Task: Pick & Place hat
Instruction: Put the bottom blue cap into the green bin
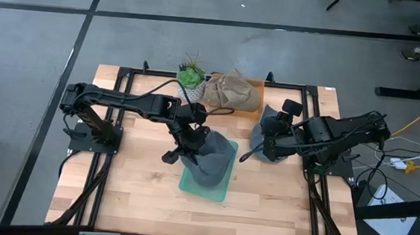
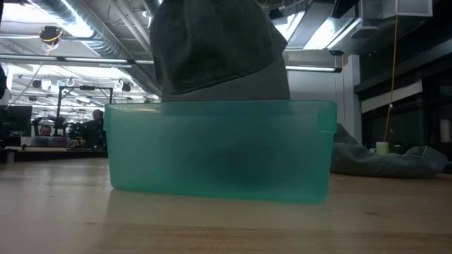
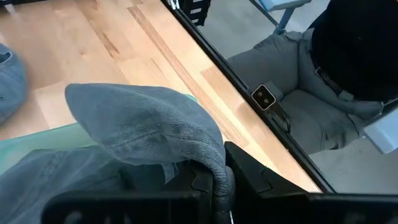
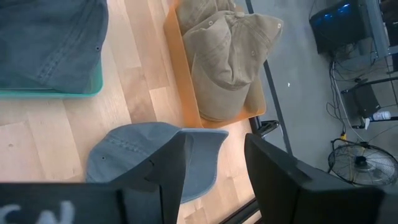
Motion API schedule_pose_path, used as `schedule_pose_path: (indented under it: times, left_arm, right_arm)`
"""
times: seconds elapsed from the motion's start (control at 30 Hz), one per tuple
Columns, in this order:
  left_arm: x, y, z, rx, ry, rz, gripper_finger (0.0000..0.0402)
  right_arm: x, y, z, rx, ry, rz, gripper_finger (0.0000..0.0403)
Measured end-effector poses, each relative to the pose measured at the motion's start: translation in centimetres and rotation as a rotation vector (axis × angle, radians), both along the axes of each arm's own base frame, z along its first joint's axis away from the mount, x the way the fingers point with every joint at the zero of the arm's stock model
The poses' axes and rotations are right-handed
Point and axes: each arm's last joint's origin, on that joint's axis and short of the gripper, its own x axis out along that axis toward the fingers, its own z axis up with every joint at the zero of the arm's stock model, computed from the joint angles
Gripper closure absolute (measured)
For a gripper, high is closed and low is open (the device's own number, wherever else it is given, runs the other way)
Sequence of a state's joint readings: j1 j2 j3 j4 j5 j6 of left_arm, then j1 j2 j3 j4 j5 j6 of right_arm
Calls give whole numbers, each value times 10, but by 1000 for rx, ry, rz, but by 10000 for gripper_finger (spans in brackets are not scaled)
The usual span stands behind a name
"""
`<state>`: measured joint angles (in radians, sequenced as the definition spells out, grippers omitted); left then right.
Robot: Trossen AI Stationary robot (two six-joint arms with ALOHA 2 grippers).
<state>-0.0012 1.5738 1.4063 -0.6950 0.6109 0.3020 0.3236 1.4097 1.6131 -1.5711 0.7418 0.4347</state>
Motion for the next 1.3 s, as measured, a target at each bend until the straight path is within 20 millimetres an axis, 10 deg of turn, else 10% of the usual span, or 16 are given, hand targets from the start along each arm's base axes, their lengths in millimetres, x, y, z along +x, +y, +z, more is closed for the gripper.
schedule_pose_path:
  times: [0.57, 0.87, 1.3]
  left_arm:
    - [1, 7, -6, 185, -2, 80, 382]
    - [28, 8, -40, 197, 32, 34, 382]
    - [41, 46, -46, 201, 1, 223, 367]
  right_arm:
    - [0, 0, 0, 2, -3, -4, 241]
    - [1, 0, 0, 6, -13, -8, 241]
    - [1, 0, 0, 13, -25, -21, 241]
